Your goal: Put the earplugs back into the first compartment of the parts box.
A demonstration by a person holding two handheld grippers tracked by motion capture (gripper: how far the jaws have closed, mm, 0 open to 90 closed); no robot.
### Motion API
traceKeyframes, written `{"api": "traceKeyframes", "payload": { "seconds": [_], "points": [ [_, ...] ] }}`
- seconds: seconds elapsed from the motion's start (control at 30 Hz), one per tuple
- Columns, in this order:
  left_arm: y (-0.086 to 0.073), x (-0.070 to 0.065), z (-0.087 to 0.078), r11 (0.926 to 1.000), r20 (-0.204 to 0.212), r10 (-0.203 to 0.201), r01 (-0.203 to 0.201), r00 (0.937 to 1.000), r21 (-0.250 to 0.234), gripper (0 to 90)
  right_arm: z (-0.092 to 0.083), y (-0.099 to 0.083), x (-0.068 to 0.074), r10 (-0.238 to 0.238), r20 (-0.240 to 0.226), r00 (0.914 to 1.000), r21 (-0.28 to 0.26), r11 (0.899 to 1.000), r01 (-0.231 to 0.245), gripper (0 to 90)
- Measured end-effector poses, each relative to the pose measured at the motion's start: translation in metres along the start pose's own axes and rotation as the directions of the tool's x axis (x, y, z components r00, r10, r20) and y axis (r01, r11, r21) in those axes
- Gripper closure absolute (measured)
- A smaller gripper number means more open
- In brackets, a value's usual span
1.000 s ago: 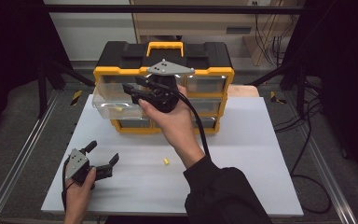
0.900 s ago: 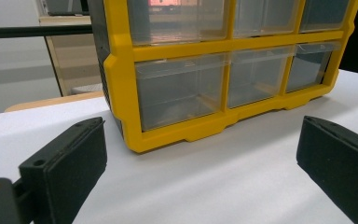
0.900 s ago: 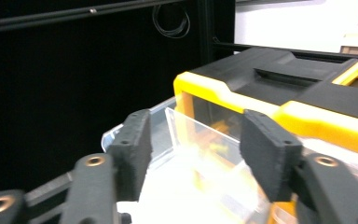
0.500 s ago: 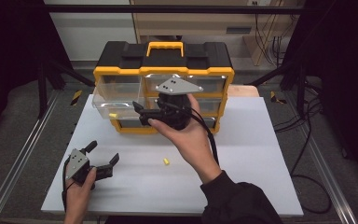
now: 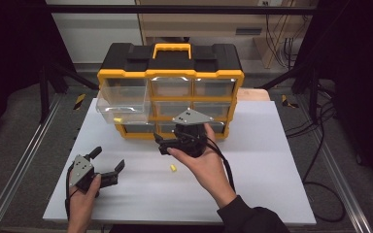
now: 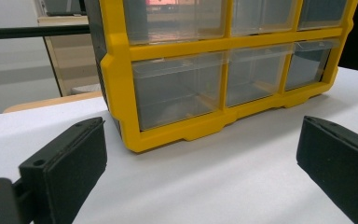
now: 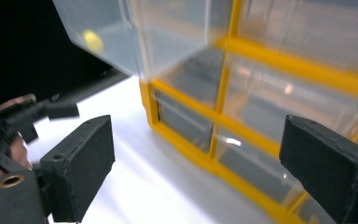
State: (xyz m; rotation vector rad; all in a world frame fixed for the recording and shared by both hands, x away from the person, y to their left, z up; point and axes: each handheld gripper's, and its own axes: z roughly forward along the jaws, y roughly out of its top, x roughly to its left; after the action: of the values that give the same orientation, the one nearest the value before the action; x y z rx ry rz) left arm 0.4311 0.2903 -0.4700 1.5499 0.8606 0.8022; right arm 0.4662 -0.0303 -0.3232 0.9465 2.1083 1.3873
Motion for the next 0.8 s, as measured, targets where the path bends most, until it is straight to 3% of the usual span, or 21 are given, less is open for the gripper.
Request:
{"api": "traceKeyframes", "payload": {
  "seconds": [0.2, 0.5, 0.8],
  "points": [
    [0.0, 0.0, 0.0, 1.0, 0.001, 0.002, -0.002, 1.0, 0.0, 1.4, 0.006, -0.017, -0.005, 0.025, 0.015, 0.9996, 0.04, 0.999, -0.026, 10.2],
    [0.0, 0.0, 0.0, 1.0, 0.0, -0.001, 0.001, 1.0, -0.002, 1.4, 0.009, -0.037, -0.011, 0.081, 0.002, 0.9967, 0.092, 0.993, -0.08, 9.3],
    [0.0, 0.0, 0.0, 1.0, -0.001, 0.0, 0.0, 1.0, -0.001, 1.4, 0.012, -0.052, -0.012, 0.089, -0.003, 0.9961, 0.126, 0.988, -0.087, 8.7]
  ]
}}
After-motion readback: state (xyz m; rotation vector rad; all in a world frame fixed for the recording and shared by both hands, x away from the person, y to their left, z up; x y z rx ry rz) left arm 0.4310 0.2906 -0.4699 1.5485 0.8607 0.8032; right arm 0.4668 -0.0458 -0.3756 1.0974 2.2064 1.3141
